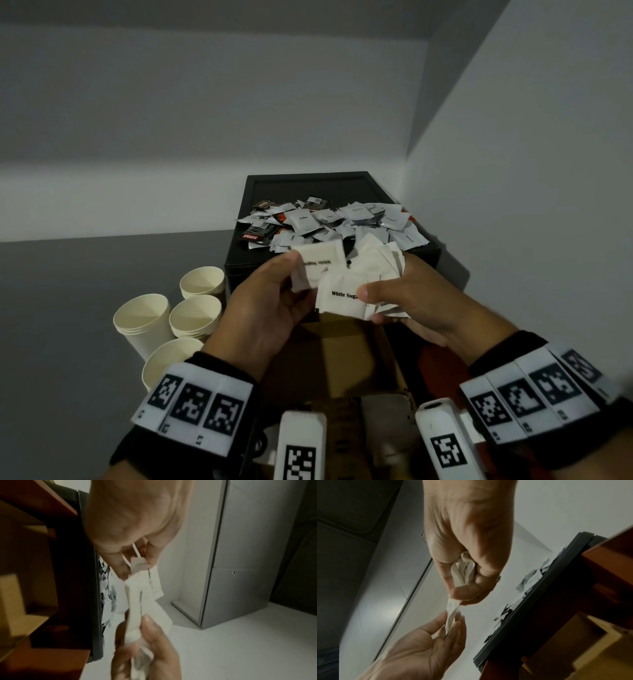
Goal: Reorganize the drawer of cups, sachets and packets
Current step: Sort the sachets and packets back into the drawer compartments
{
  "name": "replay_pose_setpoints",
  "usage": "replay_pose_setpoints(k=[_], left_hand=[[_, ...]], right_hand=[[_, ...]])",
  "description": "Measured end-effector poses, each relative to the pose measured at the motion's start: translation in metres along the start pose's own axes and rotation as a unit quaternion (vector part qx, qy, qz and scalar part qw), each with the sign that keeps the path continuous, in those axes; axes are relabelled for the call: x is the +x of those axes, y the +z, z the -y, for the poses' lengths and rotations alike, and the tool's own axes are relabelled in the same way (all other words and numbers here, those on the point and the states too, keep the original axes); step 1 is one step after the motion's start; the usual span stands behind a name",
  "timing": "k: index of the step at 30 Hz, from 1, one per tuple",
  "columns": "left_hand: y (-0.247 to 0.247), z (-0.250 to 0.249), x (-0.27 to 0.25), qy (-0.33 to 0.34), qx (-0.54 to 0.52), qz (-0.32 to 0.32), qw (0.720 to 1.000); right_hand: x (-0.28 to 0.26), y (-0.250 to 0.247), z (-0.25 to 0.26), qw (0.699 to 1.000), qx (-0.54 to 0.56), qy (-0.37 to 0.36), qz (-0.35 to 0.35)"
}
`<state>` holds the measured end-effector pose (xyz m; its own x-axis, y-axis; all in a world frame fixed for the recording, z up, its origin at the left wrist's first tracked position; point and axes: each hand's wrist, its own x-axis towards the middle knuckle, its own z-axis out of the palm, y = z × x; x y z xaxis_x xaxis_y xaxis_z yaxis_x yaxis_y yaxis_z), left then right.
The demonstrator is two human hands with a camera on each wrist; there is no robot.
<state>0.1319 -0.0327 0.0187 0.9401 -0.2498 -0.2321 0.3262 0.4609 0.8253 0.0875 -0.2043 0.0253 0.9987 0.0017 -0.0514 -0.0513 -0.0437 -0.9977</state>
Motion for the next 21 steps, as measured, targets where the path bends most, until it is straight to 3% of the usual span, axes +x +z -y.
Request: replay_pose_setpoints(k=[5, 10, 15, 18, 21], left_hand=[[-0.006, -0.009, 0.003, 0.037, -0.005, -0.038, 0.999], [-0.001, -0.009, -0.003, 0.010, 0.009, 0.035, 0.999], [0.002, -0.004, -0.008, 0.047, 0.126, 0.092, 0.987], [0.003, 0.002, -0.007, 0.086, 0.205, 0.066, 0.973], [0.006, 0.007, -0.006, 0.092, 0.219, 0.054, 0.970]], right_hand=[[0.001, -0.009, -0.001, 0.999, 0.014, 0.020, -0.040], [0.003, -0.012, 0.000, 0.997, 0.032, 0.026, -0.071], [0.001, -0.012, 0.005, 0.996, 0.065, 0.010, -0.063], [0.000, -0.010, 0.006, 0.997, 0.070, -0.001, -0.046], [-0.002, -0.006, 0.005, 0.998, 0.063, -0.002, -0.022]])
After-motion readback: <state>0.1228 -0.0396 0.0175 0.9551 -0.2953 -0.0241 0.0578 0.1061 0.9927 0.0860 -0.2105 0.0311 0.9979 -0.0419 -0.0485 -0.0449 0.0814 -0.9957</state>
